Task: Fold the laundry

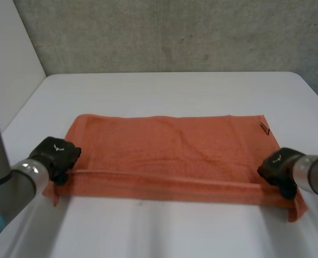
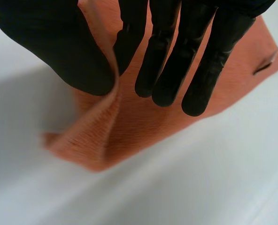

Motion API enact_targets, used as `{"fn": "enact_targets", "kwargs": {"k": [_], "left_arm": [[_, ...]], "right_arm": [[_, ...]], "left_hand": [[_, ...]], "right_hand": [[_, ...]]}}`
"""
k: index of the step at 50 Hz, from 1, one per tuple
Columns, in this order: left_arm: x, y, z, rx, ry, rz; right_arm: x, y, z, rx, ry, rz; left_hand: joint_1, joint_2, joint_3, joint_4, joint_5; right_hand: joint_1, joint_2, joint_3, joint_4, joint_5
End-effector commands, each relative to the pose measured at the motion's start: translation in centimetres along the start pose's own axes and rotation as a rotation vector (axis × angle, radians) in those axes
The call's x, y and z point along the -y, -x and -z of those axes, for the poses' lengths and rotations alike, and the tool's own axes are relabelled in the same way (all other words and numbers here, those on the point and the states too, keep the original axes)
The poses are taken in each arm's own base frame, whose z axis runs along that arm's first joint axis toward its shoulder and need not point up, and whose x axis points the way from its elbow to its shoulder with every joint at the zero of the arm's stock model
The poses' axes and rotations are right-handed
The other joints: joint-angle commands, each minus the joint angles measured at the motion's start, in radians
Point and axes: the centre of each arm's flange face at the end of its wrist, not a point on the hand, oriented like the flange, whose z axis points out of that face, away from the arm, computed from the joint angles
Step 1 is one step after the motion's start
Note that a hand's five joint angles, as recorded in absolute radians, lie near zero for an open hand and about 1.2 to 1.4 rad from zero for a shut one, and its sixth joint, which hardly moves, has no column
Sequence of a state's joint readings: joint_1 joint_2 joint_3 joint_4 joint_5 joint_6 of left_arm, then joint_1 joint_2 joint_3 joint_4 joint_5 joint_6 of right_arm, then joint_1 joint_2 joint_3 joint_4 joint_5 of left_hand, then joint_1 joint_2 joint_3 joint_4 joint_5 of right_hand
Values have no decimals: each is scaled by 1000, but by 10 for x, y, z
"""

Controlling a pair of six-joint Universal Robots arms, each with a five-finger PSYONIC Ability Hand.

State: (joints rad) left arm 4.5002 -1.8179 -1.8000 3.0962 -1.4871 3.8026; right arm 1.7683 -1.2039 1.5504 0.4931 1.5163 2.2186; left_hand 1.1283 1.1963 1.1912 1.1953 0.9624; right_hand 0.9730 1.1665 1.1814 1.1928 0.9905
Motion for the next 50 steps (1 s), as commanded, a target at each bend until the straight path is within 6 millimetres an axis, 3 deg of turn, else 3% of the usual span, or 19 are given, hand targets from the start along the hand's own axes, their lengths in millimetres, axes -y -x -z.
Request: {"fn": "enact_targets", "kwargs": {"k": [1,5,7,8,9,10,11,13,15,22,27,32,35,37,38,44,47,49,50], "left_arm": [[51,51,-62,232,-196,-71],[124,103,-55,442,-470,-98],[138,113,-51,490,-530,-98],[179,139,-30,627,-717,-103],[189,146,-21,668,-775,-100],[198,152,-13,703,-826,-94],[204,158,-6,733,-868,-90],[214,166,8,772,-952,-69],[211,163,9,748,-949,-52],[154,126,-25,579,-753,4],[113,93,-42,471,-645,10],[66,56,-70,360,-566,2],[42,37,-87,315,-521,-2],[36,32,-91,304,-505,0],[24,24,-98,280,-470,6],[0,5,-96,219,-381,16],[-7,1,-84,190,-332,24],[-7,0,-79,183,-320,26],[-8,-1,-64,158,-275,34]], "right_arm": [[46,-52,-27,-268,-134,5],[128,-110,14,-602,-502,-99],[158,-136,50,-752,-732,-181],[165,-143,66,-799,-804,-200],[165,-143,66,-800,-804,-200],[171,-150,86,-846,-876,-214],[176,-162,134,-957,-1033,-240],[175,-160,147,-978,-1082,-227],[170,-149,136,-925,-1067,-207],[148,-113,88,-768,-943,-193],[121,-81,33,-630,-803,-192],[106,-62,-2,-550,-715,-199],[83,-35,-54,-445,-585,-202],[80,-31,-60,-431,-568,-203],[70,-20,-77,-393,-522,-205],[55,-11,-88,-342,-442,-215],[52,-9,-82,-315,-410,-215],[50,-8,-63,-276,-359,-202],[50,-8,-63,-276,-358,-202]], "left_hand": [[268,200,205,201,259],[268,200,205,201,259],[268,200,205,201,259],[268,200,205,201,259],[268,200,205,201,259],[268,200,205,201,259],[268,200,205,201,259],[268,200,205,201,259],[268,200,205,201,259],[268,200,205,201,259],[268,200,205,201,259],[268,200,205,201,259],[268,200,205,201,259],[268,200,205,201,259],[268,200,205,201,259],[268,200,205,201,259],[268,200,205,201,259],[268,200,205,201,259],[268,200,205,201,259]], "right_hand": [[423,230,215,203,231],[423,230,215,203,231],[423,230,215,203,231],[423,230,215,203,231],[423,230,215,203,231],[423,230,215,203,231],[423,230,215,203,231],[423,230,215,203,231],[423,230,215,203,231],[423,230,215,203,231],[423,230,215,203,231],[423,230,215,203,231],[423,230,215,203,231],[423,230,215,203,231],[423,230,215,203,231],[423,230,215,203,231],[423,230,215,203,231],[423,230,215,203,231],[423,230,215,203,231]]}}
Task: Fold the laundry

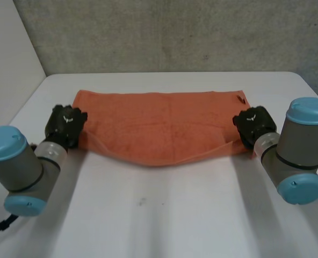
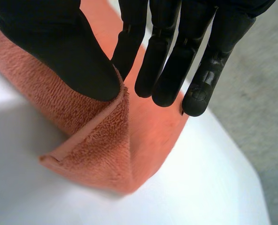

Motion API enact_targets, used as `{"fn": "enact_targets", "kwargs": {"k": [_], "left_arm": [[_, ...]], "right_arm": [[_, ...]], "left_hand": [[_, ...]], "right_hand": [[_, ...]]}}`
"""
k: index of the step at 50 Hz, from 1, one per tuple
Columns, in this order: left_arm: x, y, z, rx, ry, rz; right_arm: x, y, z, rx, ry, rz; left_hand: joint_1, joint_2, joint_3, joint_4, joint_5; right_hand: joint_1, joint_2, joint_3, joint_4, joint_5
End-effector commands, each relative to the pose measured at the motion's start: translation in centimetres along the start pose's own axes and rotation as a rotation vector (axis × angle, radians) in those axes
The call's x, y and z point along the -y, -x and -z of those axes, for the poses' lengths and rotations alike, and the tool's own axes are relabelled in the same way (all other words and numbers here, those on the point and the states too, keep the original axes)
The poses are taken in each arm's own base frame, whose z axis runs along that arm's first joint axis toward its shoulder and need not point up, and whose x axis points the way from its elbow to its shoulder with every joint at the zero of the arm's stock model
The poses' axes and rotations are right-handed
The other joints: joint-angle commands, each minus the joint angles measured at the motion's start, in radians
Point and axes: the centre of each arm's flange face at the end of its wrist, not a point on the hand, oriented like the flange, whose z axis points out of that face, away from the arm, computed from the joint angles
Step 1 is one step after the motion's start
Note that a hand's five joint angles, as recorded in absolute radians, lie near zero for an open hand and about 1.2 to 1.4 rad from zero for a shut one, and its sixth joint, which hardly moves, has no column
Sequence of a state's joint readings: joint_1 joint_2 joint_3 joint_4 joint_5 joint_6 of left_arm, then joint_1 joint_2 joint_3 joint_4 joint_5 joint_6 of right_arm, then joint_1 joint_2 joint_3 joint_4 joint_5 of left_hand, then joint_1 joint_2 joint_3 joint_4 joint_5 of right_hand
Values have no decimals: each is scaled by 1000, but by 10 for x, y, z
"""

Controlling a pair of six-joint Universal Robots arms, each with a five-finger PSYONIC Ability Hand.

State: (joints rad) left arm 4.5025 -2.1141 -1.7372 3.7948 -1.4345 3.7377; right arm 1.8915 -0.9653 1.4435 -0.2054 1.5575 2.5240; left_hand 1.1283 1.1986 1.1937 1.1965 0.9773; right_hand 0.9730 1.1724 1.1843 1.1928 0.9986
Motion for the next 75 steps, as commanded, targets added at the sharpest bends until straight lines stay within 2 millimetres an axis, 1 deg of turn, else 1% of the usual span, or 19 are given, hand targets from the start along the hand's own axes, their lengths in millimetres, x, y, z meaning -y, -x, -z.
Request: {"fn": "enact_targets", "kwargs": {"k": [1,3,6,7,10,11,14,22,31,42,50,54,55,57,58,59,67,73,75], "left_arm": [[1,-2,41,-82,152,23],[2,0,52,-104,199,32],[9,4,78,-163,300,46],[12,4,85,-184,330,45],[22,8,112,-261,429,20],[24,8,119,-282,451,9],[32,12,134,-324,483,-36],[43,24,105,-216,328,-88],[17,6,26,-144,204,-139],[1,-9,-44,-43,106,-169],[2,-8,-70,13,22,-181],[6,-11,-72,27,-14,-184],[7,-12,-72,29,-21,-185],[8,-15,-71,23,-24,-185],[9,-16,-69,21,-22,-185],[9,-17,-68,15,-19,-184],[27,-15,-47,0,-30,-174],[47,-3,-25,14,-43,-172],[49,-1,-22,16,-45,-172]], "right_arm": [[8,-8,36,94,138,27],[8,-7,64,188,246,76],[4,-8,78,236,308,115],[-6,-14,99,303,411,183],[-10,-17,106,324,441,207],[-20,-26,128,376,510,289],[-21,-33,132,369,503,327],[-21,-40,110,280,435,346],[-15,-56,17,5,205,335],[-15,-32,-61,-128,-22,352],[-30,-23,-88,-173,-62,357],[-33,-21,-91,-177,-63,348],[-31,-21,-91,-182,-71,338],[-28,-21,-92,-190,-86,318],[-27,-23,-92,-204,-96,284],[-27,-23,-92,-204,-96,284],[12,-58,-68,-255,-187,47],[43,-82,-29,-261,-227,-104],[43,-89,-20,-256,-192,-116]], "left_hand": [[268,198,203,200,244],[268,198,203,200,244],[268,198,203,200,244],[268,198,203,200,244],[268,198,203,200,244],[268,198,203,200,244],[268,198,203,200,244],[268,198,203,200,244],[268,198,203,200,244],[268,198,203,200,244],[268,198,203,200,244],[268,198,203,200,244],[149,79,84,81,126],[-284,-354,-349,-352,-308],[-847,-918,-913,-916,-871],[-954,-1024,-1019,-1022,-977],[-954,-1024,-1019,-1022,-977],[-954,-1024,-1019,-1022,-977],[-954,-1024,-1019,-1022,-977]], "right_hand": [[423,224,212,203,223],[423,224,212,203,223],[423,224,212,203,223],[423,224,212,203,223],[423,224,212,203,223],[423,224,212,203,223],[423,224,212,203,223],[423,224,212,203,223],[423,224,212,203,223],[423,224,212,203,223],[423,224,212,203,223],[423,224,212,203,223],[423,224,212,203,223],[-148,-347,-359,-368,-348],[-776,-975,-987,-996,-976],[-782,-982,-994,-1002,-982],[-798,-998,-1010,-1018,-999],[-798,-998,-1010,-1018,-999],[-798,-998,-1010,-1018,-999]]}}
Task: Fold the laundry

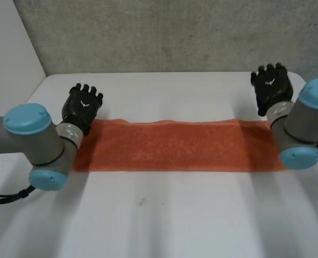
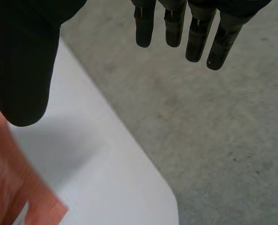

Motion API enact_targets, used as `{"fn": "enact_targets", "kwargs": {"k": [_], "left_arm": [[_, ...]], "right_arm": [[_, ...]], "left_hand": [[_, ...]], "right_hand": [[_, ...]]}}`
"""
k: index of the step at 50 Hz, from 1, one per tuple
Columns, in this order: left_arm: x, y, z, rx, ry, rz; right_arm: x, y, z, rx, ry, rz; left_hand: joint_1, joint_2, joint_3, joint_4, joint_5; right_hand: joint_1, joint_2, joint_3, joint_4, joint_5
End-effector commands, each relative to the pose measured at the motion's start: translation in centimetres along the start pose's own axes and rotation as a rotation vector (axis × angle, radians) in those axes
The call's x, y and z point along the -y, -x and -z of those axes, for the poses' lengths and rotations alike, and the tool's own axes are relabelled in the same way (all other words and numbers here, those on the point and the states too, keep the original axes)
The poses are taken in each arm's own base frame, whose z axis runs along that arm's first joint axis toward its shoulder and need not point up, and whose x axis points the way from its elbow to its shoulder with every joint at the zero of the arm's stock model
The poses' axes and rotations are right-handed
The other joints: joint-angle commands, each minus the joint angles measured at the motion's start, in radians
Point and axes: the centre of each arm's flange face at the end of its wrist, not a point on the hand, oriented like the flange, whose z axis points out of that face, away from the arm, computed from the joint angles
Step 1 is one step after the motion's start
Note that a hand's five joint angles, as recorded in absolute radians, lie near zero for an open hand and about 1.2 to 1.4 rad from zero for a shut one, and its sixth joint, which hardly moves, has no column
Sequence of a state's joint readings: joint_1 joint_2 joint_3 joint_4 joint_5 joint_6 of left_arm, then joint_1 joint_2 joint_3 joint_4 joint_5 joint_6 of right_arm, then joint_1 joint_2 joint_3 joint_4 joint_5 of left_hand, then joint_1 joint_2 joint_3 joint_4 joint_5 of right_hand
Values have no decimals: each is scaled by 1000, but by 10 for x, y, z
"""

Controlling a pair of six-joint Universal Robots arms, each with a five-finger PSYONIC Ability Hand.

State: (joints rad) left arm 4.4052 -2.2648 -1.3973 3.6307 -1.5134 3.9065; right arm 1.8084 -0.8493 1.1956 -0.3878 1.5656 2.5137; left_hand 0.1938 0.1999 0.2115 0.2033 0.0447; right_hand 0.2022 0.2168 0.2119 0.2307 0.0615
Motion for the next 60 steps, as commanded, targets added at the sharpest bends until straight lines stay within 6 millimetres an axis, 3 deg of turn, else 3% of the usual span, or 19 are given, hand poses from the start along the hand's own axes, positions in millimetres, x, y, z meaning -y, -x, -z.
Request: {"fn": "enact_targets", "kwargs": {"k": [1,5,10,16,21,28,36,38,43,47,55,60], "left_arm": [[20,18,26,15,-12,3],[26,25,46,11,-12,23],[21,20,62,-45,-9,59],[2,31,55,-39,19,76],[-14,25,47,-68,40,81],[-28,23,24,-59,37,78],[-36,32,-30,10,-29,36],[-36,38,-45,42,-59,-24],[-33,41,-57,44,-114,-143],[-28,36,-55,-5,-162,-151],[-32,24,-38,-103,-100,-85],[-30,25,-18,-181,-6,84]], "right_arm": [[29,-39,31,-9,49,-118],[20,-52,54,50,188,-130],[2,-49,77,150,346,-154],[-14,-47,96,218,425,-184],[-27,-46,102,233,434,-201],[-33,-41,104,226,424,-201],[-35,-40,104,219,418,-201],[-35,-39,105,222,420,-200],[-36,-34,109,231,422,-198],[-38,-33,109,229,420,-197],[-38,-34,108,226,416,-199],[-39,-35,108,224,417,-197]], "left_hand": [[-19,-25,-37,-29,-45],[-19,-25,-37,-29,-45],[-19,-25,-37,-29,-45],[-19,-25,-37,-29,-45],[-19,-25,-37,-29,-45],[-10,-16,-27,-19,-35],[34,28,17,25,9],[37,31,20,28,12],[26,19,8,16,0],[32,25,14,22,6],[37,31,20,28,12],[17,11,-1,7,-9]], "right_hand": [[-28,-42,-37,-56,-62],[-28,-42,-37,-56,-62],[-28,-42,-37,-56,-62],[-28,-42,-37,-56,-62],[-28,-42,-37,-56,-62],[-28,-42,-37,-56,-62],[-28,-42,-37,-56,-62],[-28,-42,-37,-56,-62],[-28,-42,-37,-56,-62],[-28,-42,-37,-56,-62],[-28,-42,-37,-56,-62],[-28,-42,-37,-56,-62]]}}
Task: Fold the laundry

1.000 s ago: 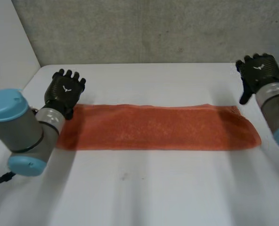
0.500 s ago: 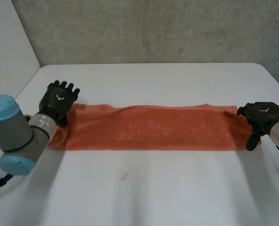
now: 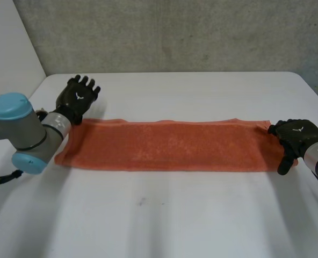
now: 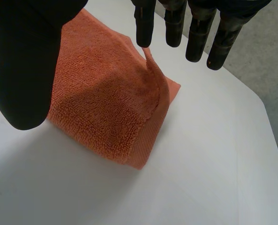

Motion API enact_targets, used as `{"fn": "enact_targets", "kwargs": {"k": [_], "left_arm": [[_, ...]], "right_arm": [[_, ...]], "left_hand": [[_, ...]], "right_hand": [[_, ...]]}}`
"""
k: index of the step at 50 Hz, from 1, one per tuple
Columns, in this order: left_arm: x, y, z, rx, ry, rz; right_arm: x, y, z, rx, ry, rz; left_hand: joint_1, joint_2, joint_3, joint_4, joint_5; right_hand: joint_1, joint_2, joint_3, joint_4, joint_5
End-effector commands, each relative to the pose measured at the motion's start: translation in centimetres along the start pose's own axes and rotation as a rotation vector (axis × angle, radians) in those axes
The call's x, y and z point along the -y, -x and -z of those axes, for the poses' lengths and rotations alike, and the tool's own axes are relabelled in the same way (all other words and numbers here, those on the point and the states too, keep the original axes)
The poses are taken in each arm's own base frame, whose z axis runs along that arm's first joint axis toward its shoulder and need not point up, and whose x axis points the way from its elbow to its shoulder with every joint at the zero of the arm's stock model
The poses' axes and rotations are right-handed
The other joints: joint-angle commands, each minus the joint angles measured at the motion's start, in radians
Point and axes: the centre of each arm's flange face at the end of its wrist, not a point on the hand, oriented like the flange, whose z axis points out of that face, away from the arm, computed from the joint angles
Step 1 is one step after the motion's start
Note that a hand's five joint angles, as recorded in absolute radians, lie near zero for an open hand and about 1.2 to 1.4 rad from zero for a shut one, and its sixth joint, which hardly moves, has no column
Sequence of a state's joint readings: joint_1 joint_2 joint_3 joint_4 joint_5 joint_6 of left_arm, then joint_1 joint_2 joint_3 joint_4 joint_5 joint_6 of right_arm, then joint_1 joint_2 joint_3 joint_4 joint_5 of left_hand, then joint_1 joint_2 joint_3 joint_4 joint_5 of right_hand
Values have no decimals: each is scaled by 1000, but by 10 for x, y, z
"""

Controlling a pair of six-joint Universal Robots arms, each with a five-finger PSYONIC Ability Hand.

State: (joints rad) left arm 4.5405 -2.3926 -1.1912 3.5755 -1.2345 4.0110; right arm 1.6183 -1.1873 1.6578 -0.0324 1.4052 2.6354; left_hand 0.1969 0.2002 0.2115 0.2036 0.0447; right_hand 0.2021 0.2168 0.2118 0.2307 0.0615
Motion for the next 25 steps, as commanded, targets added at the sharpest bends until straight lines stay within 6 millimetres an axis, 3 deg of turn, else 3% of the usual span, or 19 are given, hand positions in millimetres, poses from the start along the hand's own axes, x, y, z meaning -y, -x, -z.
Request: {"fn": "enact_targets", "kwargs": {"k": [1,7,15,22,25], "left_arm": [[5,-1,30,-101,118,259],[15,10,47,-91,138,409],[20,10,58,-89,153,434],[5,2,53,-87,170,401],[-15,7,52,-68,202,333]], "right_arm": [[0,-2,-1,-4,1,0],[-1,-3,-1,-5,2,1],[-3,1,-1,8,10,1],[-6,2,0,10,17,2],[-6,1,0,8,20,1]], "left_hand": [[5,2,-10,-2,-17],[-7,-10,-21,-14,-29],[-1,-4,-16,-8,-23],[-1,-4,-16,-8,-23],[-1,-4,-16,-8,-23]], "right_hand": [[-28,-42,-37,-56,-62],[-28,-42,-37,-56,-62],[-28,-42,-37,-56,-62],[-28,-42,-37,-56,-62],[-28,-42,-37,-56,-62]]}}
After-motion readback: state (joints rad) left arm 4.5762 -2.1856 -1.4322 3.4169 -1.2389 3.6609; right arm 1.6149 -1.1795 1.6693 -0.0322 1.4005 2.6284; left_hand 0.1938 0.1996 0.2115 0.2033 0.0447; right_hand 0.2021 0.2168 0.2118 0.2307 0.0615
